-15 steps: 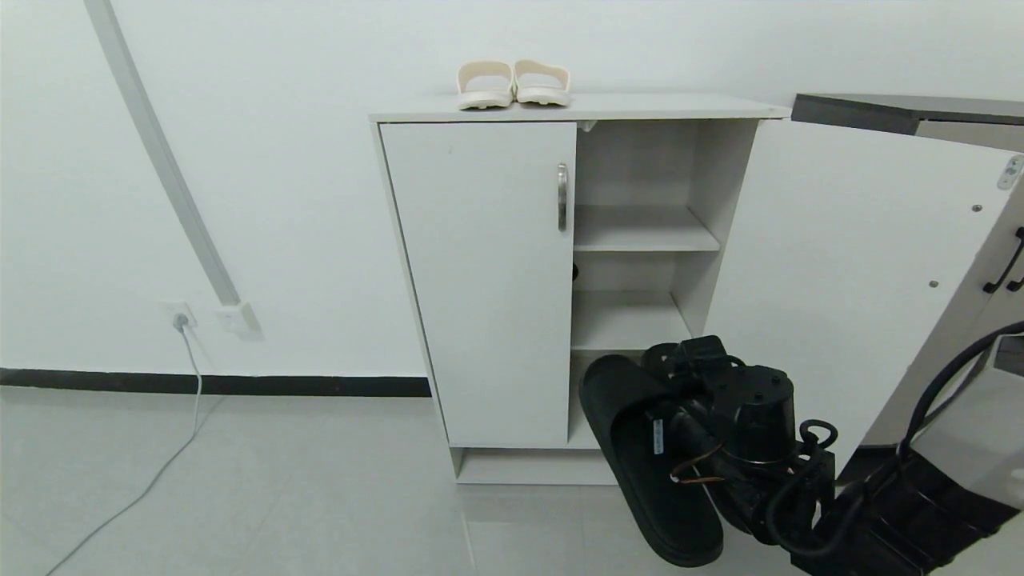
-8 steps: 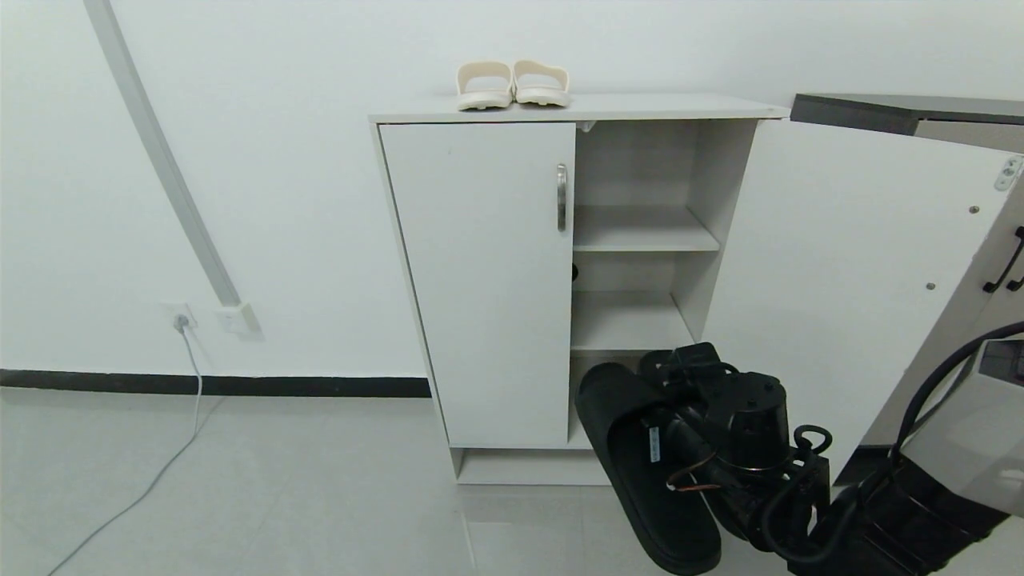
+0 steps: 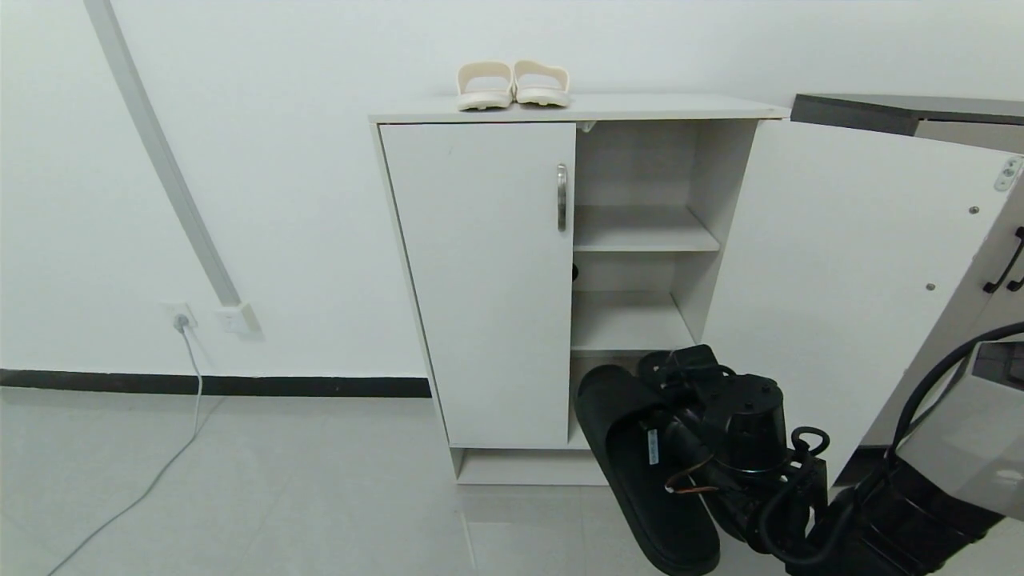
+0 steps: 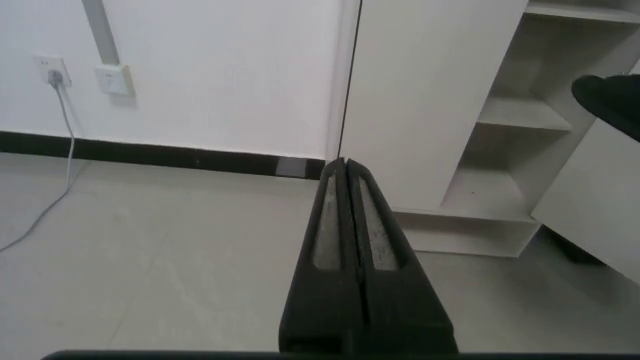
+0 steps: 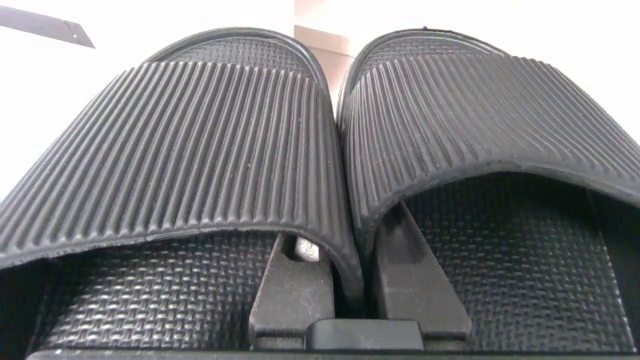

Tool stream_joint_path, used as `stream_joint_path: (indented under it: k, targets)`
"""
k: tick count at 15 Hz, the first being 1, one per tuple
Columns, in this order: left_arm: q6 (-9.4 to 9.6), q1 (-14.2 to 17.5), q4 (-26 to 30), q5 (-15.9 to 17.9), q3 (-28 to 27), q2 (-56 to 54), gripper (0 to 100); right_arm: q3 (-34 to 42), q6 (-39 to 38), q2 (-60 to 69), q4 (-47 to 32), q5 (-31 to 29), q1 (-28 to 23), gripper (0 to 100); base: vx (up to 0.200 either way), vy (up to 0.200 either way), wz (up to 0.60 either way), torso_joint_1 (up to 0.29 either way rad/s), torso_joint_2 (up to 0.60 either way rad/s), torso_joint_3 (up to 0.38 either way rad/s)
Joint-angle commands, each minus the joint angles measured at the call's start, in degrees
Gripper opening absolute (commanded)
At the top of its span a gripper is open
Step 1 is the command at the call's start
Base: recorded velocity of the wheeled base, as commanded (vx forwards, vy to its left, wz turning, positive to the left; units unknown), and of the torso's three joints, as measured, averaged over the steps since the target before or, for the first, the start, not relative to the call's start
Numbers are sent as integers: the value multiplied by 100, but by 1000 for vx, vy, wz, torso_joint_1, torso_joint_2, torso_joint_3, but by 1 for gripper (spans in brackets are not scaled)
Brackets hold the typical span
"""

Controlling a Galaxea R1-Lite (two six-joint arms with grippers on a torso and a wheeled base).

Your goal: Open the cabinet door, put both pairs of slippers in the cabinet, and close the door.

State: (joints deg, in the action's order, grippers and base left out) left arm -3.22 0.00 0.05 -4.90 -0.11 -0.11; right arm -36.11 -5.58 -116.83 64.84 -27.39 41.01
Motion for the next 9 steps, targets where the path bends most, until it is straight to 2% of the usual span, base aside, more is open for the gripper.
stream_joint_path:
  k: [1,2,4,5,7,8,9]
  targets:
    - [-144,0,-5,-310,2,11,0,34,5,3,37,-3,12,0,0,0,0,0,0,0]
    - [-170,0,-14,-266,2,11,0,25,13,3,72,-3,21,0,0,0,0,0,0,0]
    - [-135,0,-5,121,2,20,0,-19,13,-6,64,-108,21,0,0,0,0,0,0,0]
    - [-135,0,-5,121,2,20,0,-98,22,-24,20,-214,39,0,0,0,0,0,0,0]
    - [-135,0,-5,130,2,20,0,-599,57,-94,-165,-434,56,0,0,0,0,0,0,0]
    - [-135,0,-5,130,2,20,0,-1249,31,-129,-692,-759,39,0,0,0,0,0,0,0]
    - [-135,0,-5,138,2,20,0,-1566,-39,-120,-1096,-864,30,0,0,0,0,0,0,0]
